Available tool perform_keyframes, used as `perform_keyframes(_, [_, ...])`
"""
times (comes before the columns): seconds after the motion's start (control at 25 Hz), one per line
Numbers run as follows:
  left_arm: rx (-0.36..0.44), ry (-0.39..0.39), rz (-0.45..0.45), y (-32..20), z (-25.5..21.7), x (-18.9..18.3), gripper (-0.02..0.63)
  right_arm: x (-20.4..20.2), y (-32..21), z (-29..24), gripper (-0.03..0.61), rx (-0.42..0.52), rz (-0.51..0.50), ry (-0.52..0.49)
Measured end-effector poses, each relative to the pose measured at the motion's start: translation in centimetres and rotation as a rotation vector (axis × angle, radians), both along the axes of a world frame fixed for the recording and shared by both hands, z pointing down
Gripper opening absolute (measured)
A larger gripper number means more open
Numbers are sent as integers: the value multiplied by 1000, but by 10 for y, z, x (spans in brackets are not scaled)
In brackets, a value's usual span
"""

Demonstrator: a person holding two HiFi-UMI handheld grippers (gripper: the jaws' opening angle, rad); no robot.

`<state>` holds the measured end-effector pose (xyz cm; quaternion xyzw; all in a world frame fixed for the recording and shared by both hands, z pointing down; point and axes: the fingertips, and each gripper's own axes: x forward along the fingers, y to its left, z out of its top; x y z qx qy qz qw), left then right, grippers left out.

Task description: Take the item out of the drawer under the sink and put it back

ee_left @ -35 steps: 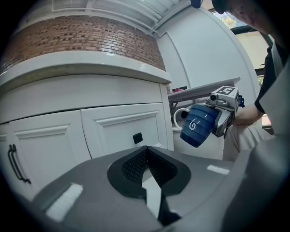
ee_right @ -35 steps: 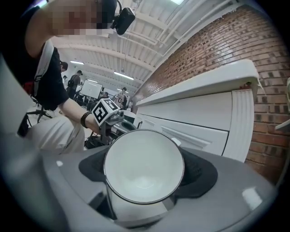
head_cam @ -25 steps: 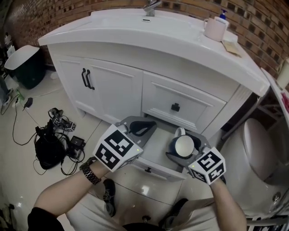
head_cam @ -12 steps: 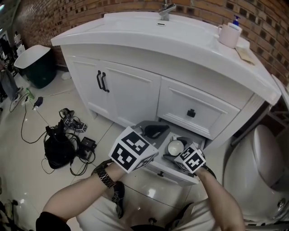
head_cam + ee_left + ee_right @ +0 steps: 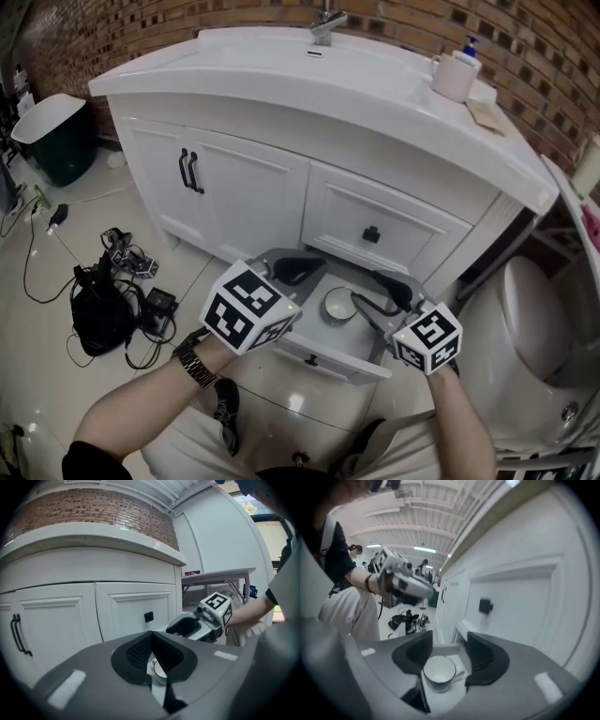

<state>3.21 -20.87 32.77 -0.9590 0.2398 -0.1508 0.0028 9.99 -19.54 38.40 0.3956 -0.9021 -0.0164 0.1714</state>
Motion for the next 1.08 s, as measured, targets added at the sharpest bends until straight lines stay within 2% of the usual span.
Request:
perform_keyframes(0.08, [16,-18,11,1,2,1,20,8,22,-44,70,134,11,-71])
perform_keyframes(0.12, [23,-25,18,2,2,2,20,11,34,-60,2,177,15,-96])
perform_keyframes(0.24, [50,-38,46,7,2,8,20,20,58,-91,2,252,43,-116])
perform_keyframes(0.36, [99,-51,86,14,1,22,20,31,64,-101,1,282,87,-107])
perform_keyframes(0.64, [156,-81,153,30,3,48,20,46,61,-99,1,274,144,-93])
perform_keyframes(1.08, [189,-121,209,48,8,69,20,43,58,-96,2,255,128,-69])
